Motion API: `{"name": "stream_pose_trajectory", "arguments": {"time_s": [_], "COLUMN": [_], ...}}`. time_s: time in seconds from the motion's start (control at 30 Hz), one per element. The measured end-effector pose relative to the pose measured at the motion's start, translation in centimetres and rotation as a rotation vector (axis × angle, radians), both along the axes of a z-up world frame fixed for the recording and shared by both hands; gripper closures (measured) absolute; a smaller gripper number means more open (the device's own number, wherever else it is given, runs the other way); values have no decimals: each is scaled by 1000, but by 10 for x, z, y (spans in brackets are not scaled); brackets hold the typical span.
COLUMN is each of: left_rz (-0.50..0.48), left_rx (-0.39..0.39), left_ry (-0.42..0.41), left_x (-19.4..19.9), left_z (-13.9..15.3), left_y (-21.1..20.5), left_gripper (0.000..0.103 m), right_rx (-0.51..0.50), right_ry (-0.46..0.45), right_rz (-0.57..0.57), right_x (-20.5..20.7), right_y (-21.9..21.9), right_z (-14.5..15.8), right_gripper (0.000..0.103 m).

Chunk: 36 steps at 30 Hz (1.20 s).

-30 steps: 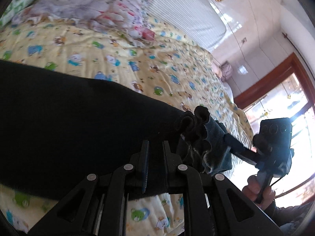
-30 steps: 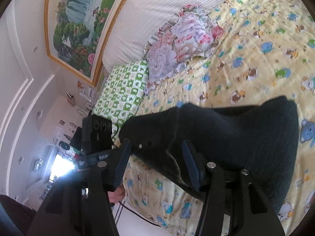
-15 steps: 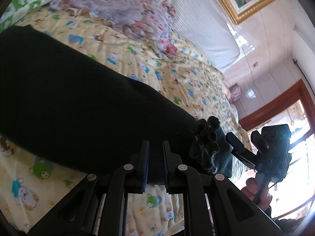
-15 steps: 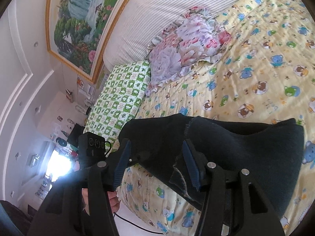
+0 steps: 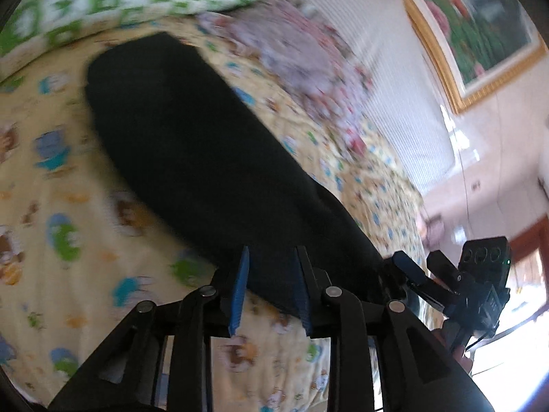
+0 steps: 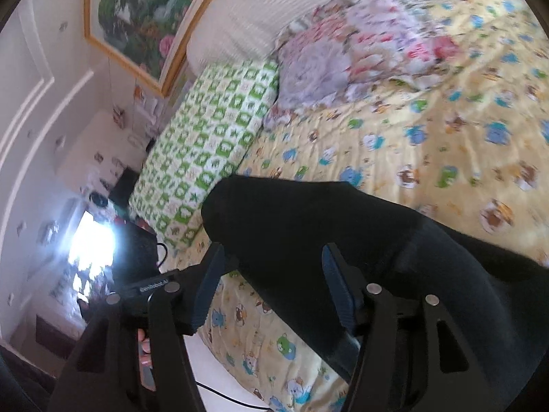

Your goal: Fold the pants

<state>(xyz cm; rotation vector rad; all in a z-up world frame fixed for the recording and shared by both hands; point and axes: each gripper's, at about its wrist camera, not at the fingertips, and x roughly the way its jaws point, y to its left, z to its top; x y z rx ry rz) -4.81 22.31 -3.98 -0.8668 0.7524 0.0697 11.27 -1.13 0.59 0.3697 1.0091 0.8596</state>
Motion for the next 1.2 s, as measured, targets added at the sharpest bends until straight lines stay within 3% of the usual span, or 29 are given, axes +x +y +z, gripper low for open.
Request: {"name": "stream_pose_trajectory", "arguments": {"time_s": [0.33, 0.63, 0.83, 0.93, 1.07, 1.2], "left_rz": [179, 238, 258, 269, 276, 283], "left_rx": [-41, -88, -124, -138, -118, -112], "left_ry": [27, 58, 40, 33, 33, 33], "left_x": [-20, -12, -5, -4, 2, 7], "left_z": [-12, -29, -36, -39, -37, -38], "left_y": [59, 87, 96, 100, 99, 100], "left_gripper": [76, 76, 76, 76, 79, 80], "right_rx": [-131, -255, -338, -334, -252, -278], "right_ry": [-10, -3, -46, -36, 31, 90], "right_rz": [172, 339, 484, 543, 599, 601], "right_x": [51, 103, 123, 131, 143, 151], "right_y": [88, 169, 222, 244, 265, 277], "right_z": [1, -11, -22, -31, -45, -63], "right_gripper": [42, 40, 39, 39, 39, 39]}}
